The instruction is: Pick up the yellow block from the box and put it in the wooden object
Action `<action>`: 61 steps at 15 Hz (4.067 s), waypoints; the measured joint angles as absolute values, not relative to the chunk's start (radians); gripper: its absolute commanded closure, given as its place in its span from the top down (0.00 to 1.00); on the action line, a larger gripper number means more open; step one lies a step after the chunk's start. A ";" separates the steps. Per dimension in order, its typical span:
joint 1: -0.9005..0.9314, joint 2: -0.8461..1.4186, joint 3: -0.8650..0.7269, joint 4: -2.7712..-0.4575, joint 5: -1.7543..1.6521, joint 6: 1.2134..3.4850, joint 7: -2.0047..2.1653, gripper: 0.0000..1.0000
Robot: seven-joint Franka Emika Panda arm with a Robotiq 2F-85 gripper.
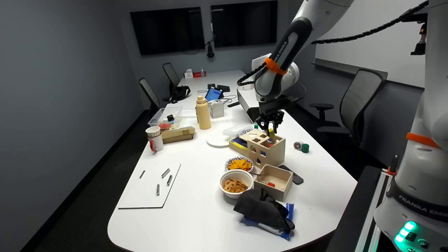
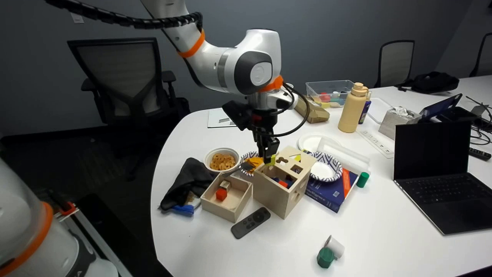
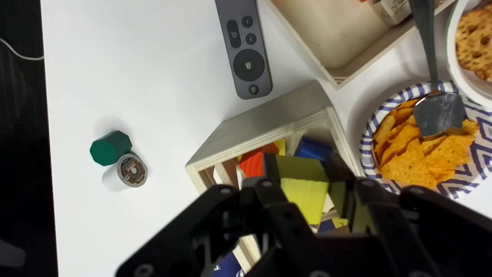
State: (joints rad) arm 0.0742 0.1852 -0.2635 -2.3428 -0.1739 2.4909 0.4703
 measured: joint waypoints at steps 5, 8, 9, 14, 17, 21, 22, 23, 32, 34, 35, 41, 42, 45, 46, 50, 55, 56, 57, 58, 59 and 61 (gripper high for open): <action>-0.014 0.245 -0.234 -2.285 -0.180 2.498 0.272 0.10; -0.037 0.297 -0.221 -2.259 -0.180 2.531 0.204 0.35; -0.040 0.308 -0.218 -2.252 -0.180 2.533 0.198 0.35; -0.041 0.316 -0.216 -2.247 -0.181 2.533 0.195 0.10; -0.043 0.316 -0.217 -2.237 -0.181 2.533 0.195 0.10; -0.050 0.326 -0.215 -2.210 -0.180 2.532 0.169 0.10; -0.054 0.334 -0.213 -2.201 -0.179 2.532 0.156 0.10; -0.060 0.342 -0.210 -2.192 -0.176 2.532 0.141 0.10; -0.112 0.419 -0.163 -2.118 -0.156 2.533 0.011 0.10; -0.116 0.430 -0.157 -2.104 -0.155 2.534 -0.004 0.10; -0.118 0.436 -0.155 -2.096 -0.154 2.534 -0.011 0.10; -0.131 0.473 -0.149 -2.051 -0.147 2.535 -0.040 0.10; -0.133 0.479 -0.149 -2.044 -0.145 2.535 -0.044 0.10; -0.141 0.495 -0.145 -2.028 -0.137 2.535 -0.057 0.10; -0.144 0.499 -0.143 -2.023 -0.134 2.535 -0.062 0.10; -0.153 0.511 -0.133 -2.014 -0.125 2.535 -0.077 0.10; -0.154 0.515 -0.131 -2.014 -0.122 2.534 -0.079 0.10; -0.154 0.515 -0.131 -2.014 -0.122 2.534 -0.079 0.10; -0.154 0.515 -0.131 -2.014 -0.122 2.534 -0.079 0.60; -0.154 0.516 -0.131 -2.014 -0.122 2.534 -0.079 0.62; -0.154 0.516 -0.131 -2.014 -0.122 2.534 -0.079 0.68; -0.154 0.516 -0.131 -2.014 -0.122 2.534 -0.079 0.83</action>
